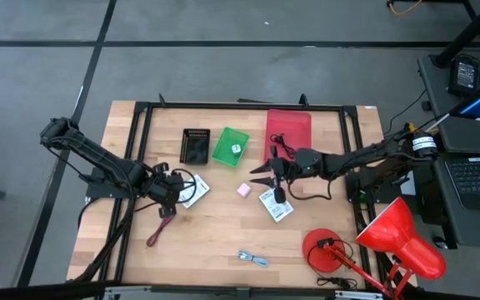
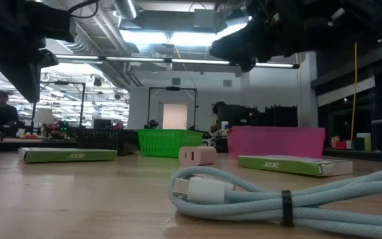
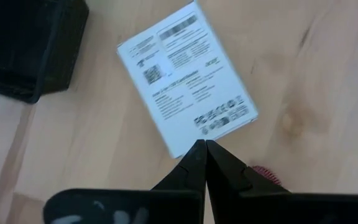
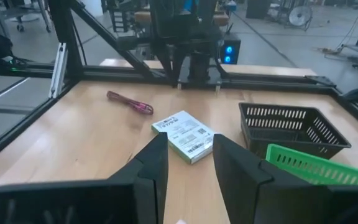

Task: Pick and place items into bin
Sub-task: Put the left white box into the black bin

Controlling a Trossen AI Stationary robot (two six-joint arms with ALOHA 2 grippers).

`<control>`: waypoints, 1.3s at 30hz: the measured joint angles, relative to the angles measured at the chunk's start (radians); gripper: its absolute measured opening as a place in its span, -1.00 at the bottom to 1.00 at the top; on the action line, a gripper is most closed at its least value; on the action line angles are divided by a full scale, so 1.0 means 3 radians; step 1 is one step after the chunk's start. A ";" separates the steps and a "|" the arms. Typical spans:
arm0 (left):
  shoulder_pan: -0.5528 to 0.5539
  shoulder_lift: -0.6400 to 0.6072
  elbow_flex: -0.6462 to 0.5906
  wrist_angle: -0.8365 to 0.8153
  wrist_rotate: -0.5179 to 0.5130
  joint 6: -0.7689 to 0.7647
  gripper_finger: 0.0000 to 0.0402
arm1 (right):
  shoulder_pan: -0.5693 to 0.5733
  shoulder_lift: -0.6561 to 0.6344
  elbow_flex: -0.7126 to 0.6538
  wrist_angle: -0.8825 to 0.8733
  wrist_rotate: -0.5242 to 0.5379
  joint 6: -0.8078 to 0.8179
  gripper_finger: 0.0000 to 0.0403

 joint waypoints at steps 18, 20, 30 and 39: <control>0.0000 0.0000 -0.0001 0.0203 -0.0127 0.0014 -0.99 | -0.0009 0.0985 0.1294 -0.1177 -0.0001 -0.0416 -0.46; -0.0003 0.0000 -0.0001 0.0392 -0.0116 0.0151 -0.99 | -0.0015 0.1038 0.1407 -0.1251 -0.0001 -0.0431 -0.46; -0.0005 0.0444 -0.0001 0.0673 0.0090 0.0229 -0.99 | -0.0098 0.1132 0.1596 -0.1417 0.0002 -0.0518 -0.46; -0.0005 0.0877 -0.0001 0.0931 0.0213 0.0275 -0.99 | -0.0093 0.1132 0.1596 -0.1427 -0.0001 -0.0605 -0.46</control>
